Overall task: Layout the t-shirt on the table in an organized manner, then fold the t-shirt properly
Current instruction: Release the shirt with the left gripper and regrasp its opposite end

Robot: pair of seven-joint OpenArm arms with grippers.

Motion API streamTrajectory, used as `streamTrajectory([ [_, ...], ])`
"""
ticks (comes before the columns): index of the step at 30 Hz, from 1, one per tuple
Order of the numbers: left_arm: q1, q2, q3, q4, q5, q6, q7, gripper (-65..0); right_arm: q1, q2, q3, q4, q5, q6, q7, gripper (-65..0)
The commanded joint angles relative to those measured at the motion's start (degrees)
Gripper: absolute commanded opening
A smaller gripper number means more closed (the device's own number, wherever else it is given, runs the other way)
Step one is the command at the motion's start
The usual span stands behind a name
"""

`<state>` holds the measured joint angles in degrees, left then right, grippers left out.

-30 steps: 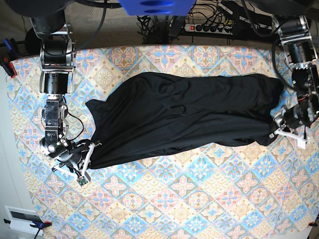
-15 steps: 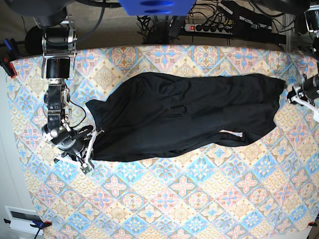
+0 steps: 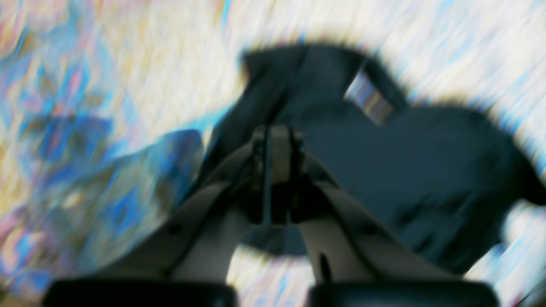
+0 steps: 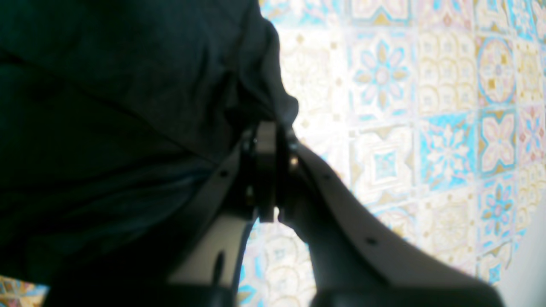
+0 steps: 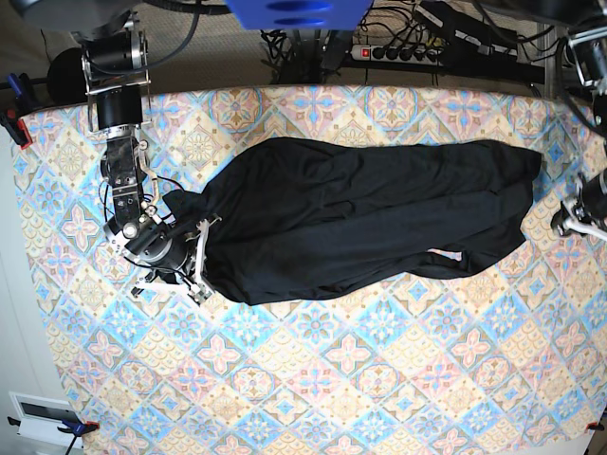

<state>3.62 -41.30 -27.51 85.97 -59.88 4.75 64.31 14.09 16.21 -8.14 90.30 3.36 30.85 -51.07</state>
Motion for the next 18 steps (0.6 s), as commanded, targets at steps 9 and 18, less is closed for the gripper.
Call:
streamTrajectory([
  [9, -19.13, 9.78, 6.36, -19.47, 4.71, 0.48, -1.41, -36.4, 1.61, 0.28, 0.19, 1.08, 0.38, -0.3, 0.91, -65.0],
  [18, -26.87, 21.12, 6.54, -23.69, 17.81, 0.48, -5.54, -34.0, 1.43, 0.28, 0.1, 1.17, 0.38, -0.3, 0.91, -65.0],
])
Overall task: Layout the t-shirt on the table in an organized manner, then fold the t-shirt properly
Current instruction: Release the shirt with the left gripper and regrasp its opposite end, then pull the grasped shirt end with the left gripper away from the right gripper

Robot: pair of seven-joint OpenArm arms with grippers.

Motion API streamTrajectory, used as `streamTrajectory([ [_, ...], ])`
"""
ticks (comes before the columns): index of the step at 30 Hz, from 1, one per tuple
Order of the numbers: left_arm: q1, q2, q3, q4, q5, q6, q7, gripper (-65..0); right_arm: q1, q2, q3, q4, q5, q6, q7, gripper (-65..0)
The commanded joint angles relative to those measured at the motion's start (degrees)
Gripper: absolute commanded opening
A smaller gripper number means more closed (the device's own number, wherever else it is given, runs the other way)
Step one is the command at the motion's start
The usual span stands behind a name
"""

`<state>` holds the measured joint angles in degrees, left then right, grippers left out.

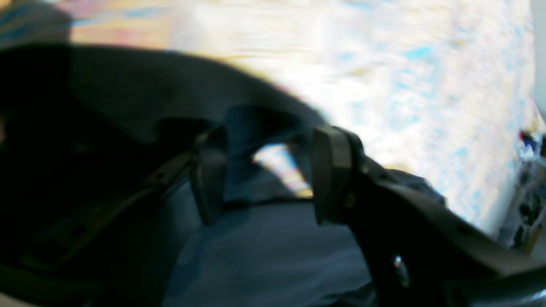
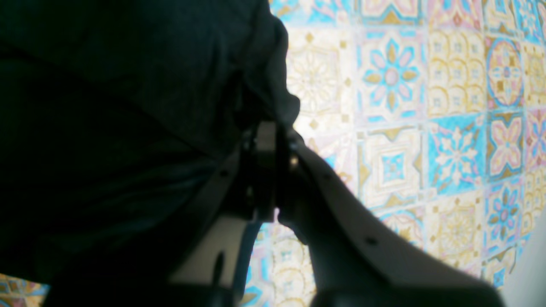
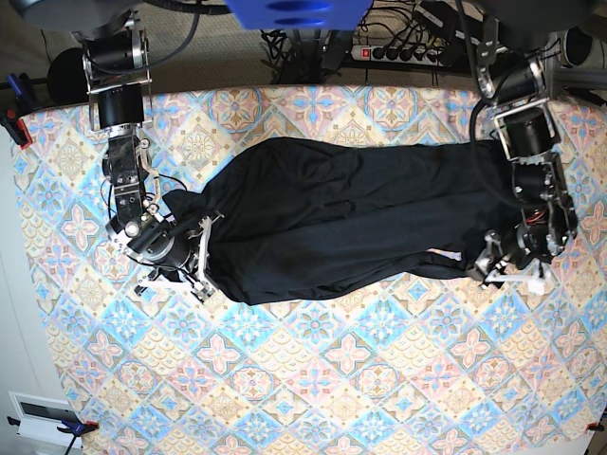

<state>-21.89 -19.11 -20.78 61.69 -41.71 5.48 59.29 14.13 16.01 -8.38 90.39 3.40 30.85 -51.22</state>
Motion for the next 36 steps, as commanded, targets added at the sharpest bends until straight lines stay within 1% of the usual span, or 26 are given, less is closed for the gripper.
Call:
streamTrajectory([
  [1, -1.89, -0.18, -0.19, 0.15, 1.14, -0.24, -0.61, -34.0, 1.39, 0.47, 0.34, 1.17, 0.34, -0.3, 1.07, -65.0],
  [5, -3.56, 2.72, -0.28, -2.92, 5.45, -0.24, -3.77, -34.0, 1.39, 0.47, 0.43, 1.17, 0.34, -0.3, 1.07, -65.0],
  [9, -3.65, 4.48, -0.28, -6.09, 7.38, -0.16, -6.94, -34.0, 1.39, 0.47, 0.43, 1.17, 0.34, -0.3, 1.07, -65.0],
  [12, -3.38, 5.09, -0.19, -7.14, 8.18, -0.16, -7.37, -34.0, 1.56, 0.47, 0.43, 1.17, 0.34, -0.3, 1.07, -65.0],
  [15, -3.56, 6.85, -0.19, -7.14, 9.85, -0.16, -7.46, -34.6, 1.65, 0.47, 0.43, 1.17, 0.34, -0.3, 1.07, -65.0],
  [16, -3.65, 7.03, -0.19, -7.14, 10.9, -0.16, -7.37, -36.2, 1.65, 0.47, 0.43, 1.17, 0.34, -0.3, 1.07, -65.0],
  [17, -3.91, 7.38, -0.19, -7.14, 11.43, -0.24, -7.29, -39.4, 1.65, 0.47, 0.43, 1.17, 0.34, -0.3, 1.07, -65.0],
  [18, -4.7, 8.08, 0.16, -7.14, 11.87, -0.33, -7.2, -44.4, 1.65, 0.47, 0.43, 1.17, 0.34, -0.3, 1.07, -65.0],
  [19, -5.49, 8.52, 1.13, -7.14, 12.13, -0.42, -7.2, -51.0, 1.65, 0.47, 0.43, 1.17, 0.34, -0.3, 1.07, -65.0],
  [21, -6.2, 8.61, 3.15, -7.14, 11.69, -0.6, -8.69, -62.8, 1.65, 0.47, 0.43, 1.17, 0.34, -0.3, 1.07, -65.0],
  [22, -6.64, 8.7, 3.76, -7.14, 11.69, -0.6, -9.57, -65.0, 1.65, 0.47, 0.43, 1.17, 0.34, -0.3, 1.07, -65.0],
  [26, -11.12, 8.7, 5.17, -7.14, 11.78, -0.51, -10.54, -65.0, 1.65, 0.56, 0.6, 2.14, 0.34, -0.3, 1.07, -65.0],
  [29, -16.13, 8.7, 5.17, -7.14, 12.04, -0.42, -10.8, -65.0, 1.39, 1.88, 0.6, 3.9, 0.43, -0.3, 1.07, -65.0],
  [32, -21.49, 8.43, 5.17, -7.14, 12.31, -0.16, -13.79, -65.0, 1.39, 2.06, 0.69, 5.3, 0.43, -0.3, 1.07, -65.0],
  [36, -29.14, 8.08, 5.17, -7.14, 12.57, -0.16, -15.11, -65.0, 1.3, 2.06, 4.21, 6.27, 0.6, -0.3, 1.07, -65.0],
])
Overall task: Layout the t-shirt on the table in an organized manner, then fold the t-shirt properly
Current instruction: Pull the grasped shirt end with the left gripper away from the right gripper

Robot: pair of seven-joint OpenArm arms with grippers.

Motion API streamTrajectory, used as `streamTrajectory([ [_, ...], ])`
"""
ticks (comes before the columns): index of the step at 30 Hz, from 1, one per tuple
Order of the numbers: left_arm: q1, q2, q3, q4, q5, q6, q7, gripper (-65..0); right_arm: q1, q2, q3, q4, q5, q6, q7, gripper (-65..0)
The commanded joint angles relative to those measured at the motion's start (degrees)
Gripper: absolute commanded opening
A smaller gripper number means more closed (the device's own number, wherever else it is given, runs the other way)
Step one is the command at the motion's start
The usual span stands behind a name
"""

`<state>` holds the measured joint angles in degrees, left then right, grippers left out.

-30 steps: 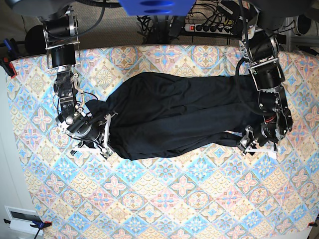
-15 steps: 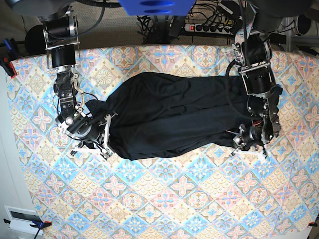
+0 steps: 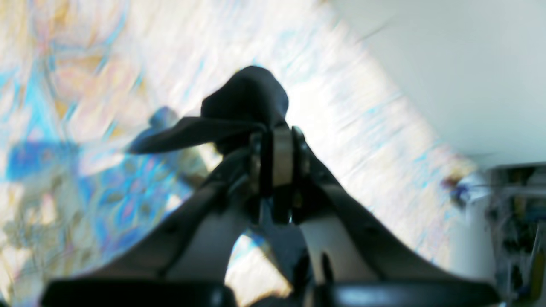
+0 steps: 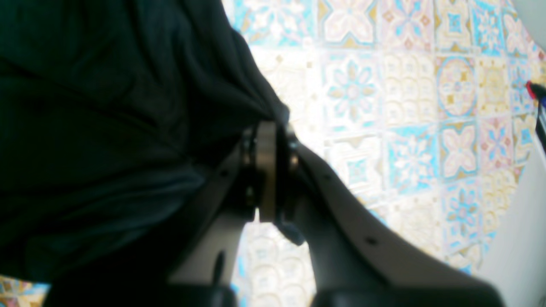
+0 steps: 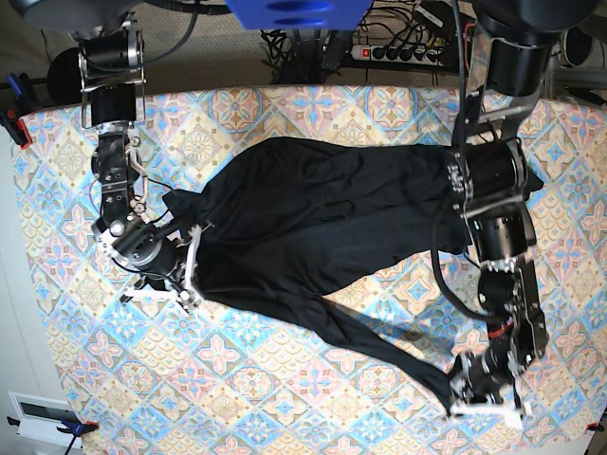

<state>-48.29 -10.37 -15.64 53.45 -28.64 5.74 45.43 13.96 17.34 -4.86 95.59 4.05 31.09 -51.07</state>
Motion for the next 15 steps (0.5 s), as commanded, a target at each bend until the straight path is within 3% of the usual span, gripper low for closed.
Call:
streamTrajectory([
  [1, -3.97, -1.19, 0.03, 1.1, 0.29, -0.42, -2.05, -65.0, 1.47, 0.72, 1.13, 1.33, -0.05, -0.54, 0.91, -65.0],
  [8, -6.34, -1.54, 0.21, 1.01, 7.76, -0.42, -4.68, -61.5, 1.47, 0.72, 1.04, 2.39, 0.03, -0.54, 0.91, -65.0],
  [10, -4.15, -1.54, 0.21, 1.01, 8.2, -0.42, -2.75, -55.6, 1.47, 0.72, 0.95, 2.39, 0.03, -0.54, 0.91, -65.0],
  [15, 1.66, -2.6, 0.12, 1.54, 7.41, -0.77, 3.41, -32.8, 1.47, 0.72, 0.78, 2.39, 0.03, -0.54, 0.91, -65.0],
])
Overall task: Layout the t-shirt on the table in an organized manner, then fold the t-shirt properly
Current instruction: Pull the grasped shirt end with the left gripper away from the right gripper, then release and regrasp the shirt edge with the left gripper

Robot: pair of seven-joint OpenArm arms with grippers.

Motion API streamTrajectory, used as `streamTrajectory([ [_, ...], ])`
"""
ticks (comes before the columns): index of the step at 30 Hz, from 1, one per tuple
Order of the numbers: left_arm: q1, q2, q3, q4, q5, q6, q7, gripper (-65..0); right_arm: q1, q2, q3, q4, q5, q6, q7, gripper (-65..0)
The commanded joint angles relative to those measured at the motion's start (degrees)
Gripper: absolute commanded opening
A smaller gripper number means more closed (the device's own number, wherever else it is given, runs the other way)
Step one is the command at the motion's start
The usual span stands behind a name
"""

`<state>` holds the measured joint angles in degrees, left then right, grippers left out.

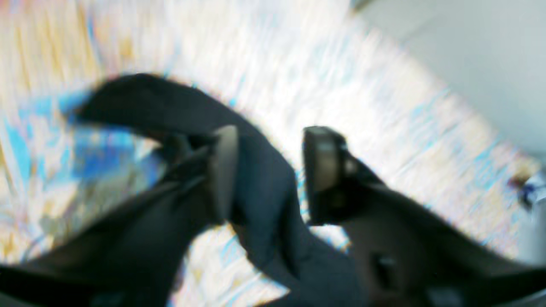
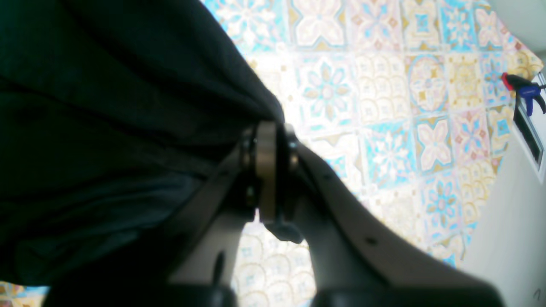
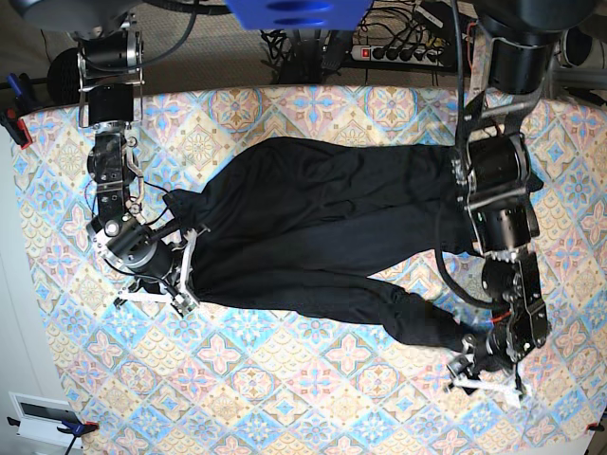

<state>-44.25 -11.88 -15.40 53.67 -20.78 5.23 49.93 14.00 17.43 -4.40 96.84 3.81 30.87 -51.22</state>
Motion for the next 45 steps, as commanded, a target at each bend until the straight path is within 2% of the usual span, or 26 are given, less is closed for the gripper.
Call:
streamTrajectory([
  [1, -1.25, -1.7, -0.12, 1.93, -0.98, -0.36, 0.05, -29.2, 1.43, 0.64, 0.23, 1.14, 0.27, -0.32, 1.07, -65.0],
  [3, 2.27, -2.41, -0.21, 3.96, -3.8, -0.36, 1.98, -26.2, 1.43, 0.64, 0.23, 1.14, 0.27, -0.24, 1.07, -65.0],
  [7, 10.36, -6.36, -0.12, 10.73, -9.77, -0.36, 5.94, -28.1, 1.43, 0.64, 0.23, 1.23, 0.27, -0.24, 1.07, -65.0],
  [14, 19.59, -10.67, 1.73, 11.61, -10.21, -0.36, 6.29, -31.9, 0.64, 0.64, 0.23, 1.58, 0.27, -0.24, 1.07, -65.0],
  [20, 22.05, -12.08, 10.08, 11.34, -10.13, -0.36, 3.03, -31.7, 0.11, 0.55, 0.23, 1.58, 0.27, -0.24, 1.07, -65.0],
  [26, 20.91, -12.08, 15.97, 2.81, -9.86, -0.36, 0.66, -32.0, 0.11, 0.55, 0.23, 1.58, 0.27, -0.24, 1.07, -65.0],
  [29, 19.94, -12.08, 18.08, -0.09, -7.75, -0.36, 0.05, -32.2, 0.11, 0.55, 0.23, 1.84, 0.27, -0.24, 1.07, -65.0],
  [32, 19.94, -12.08, 18.52, -0.09, -6.52, -0.36, 0.49, -36.8, 0.11, 0.55, 0.23, 2.64, 0.27, -0.24, 1.07, -65.0],
  [36, 19.41, -13.4, 18.08, 0.0, -7.31, -0.36, 5.41, -49.9, 0.11, 0.55, 0.23, 2.64, 0.27, -0.24, 1.07, -65.0],
  [38, 19.06, -14.1, 18.08, 0.0, -7.31, -0.44, 5.32, -53.9, 0.11, 0.46, 0.23, 2.64, 0.27, -0.24, 1.07, -65.0],
  [41, 18.45, -15.42, 18.08, 0.0, -7.31, -0.44, 5.41, -51.0, 0.2, 0.46, 0.23, 2.64, 0.27, -0.24, 1.07, -65.0],
  [45, 18.36, -16.21, 18.26, 0.0, -7.31, -0.44, 5.58, -43.0, 0.2, 0.46, 0.23, 2.64, 0.27, -0.24, 1.07, -65.0],
])
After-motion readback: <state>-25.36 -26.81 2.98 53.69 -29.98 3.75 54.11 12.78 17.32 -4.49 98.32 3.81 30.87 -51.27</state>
